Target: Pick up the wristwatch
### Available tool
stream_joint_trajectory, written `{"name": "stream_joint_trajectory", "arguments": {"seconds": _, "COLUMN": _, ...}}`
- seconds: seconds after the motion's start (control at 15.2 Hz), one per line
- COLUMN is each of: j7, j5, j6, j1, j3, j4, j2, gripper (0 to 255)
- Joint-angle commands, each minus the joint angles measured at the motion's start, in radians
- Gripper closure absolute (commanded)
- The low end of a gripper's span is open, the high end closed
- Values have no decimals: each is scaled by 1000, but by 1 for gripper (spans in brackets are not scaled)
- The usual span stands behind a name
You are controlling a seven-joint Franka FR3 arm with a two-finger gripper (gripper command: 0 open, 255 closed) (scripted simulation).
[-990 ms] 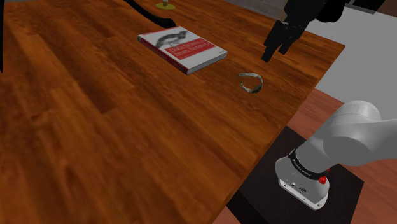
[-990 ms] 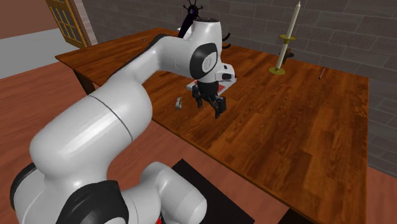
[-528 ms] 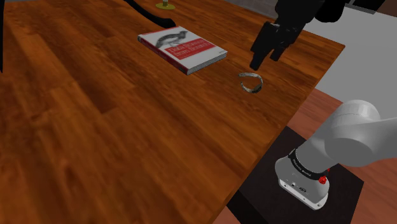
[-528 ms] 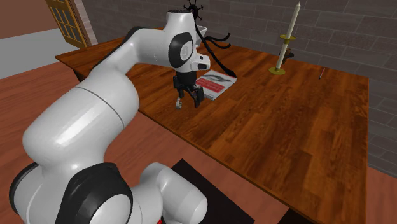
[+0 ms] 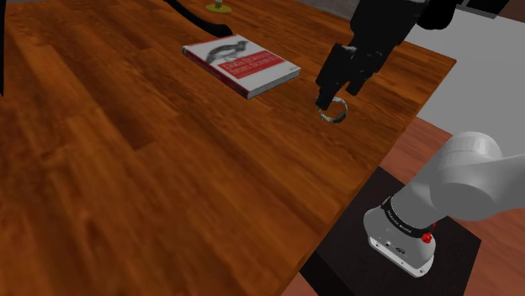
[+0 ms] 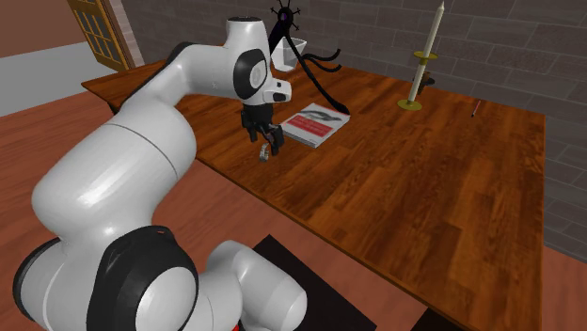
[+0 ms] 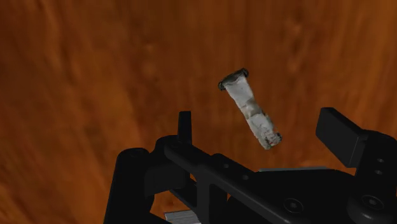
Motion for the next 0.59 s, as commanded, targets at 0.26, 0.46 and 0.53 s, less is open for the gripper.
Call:
{"name": "stream_joint_trajectory", "arguments": {"seconds": 0.26, "j7": -5, "j5": 12, "j6": 56, "j1": 7, "j3": 11, "j4": -74, "j2": -19, "gripper": 0}}
{"name": "stream_joint_trajectory", "arguments": {"seconds": 0.46, "j7": -5, "j5": 12, "j6": 55, "j1": 7, "j3": 10, "j4": -74, "j2": -19, "gripper": 255}}
{"name": "stream_joint_trajectory", "arguments": {"seconds": 0.53, "j7": -5, "j5": 12, "j6": 55, "j1": 7, "j3": 10, "j4": -75, "j2": -19, "gripper": 255}}
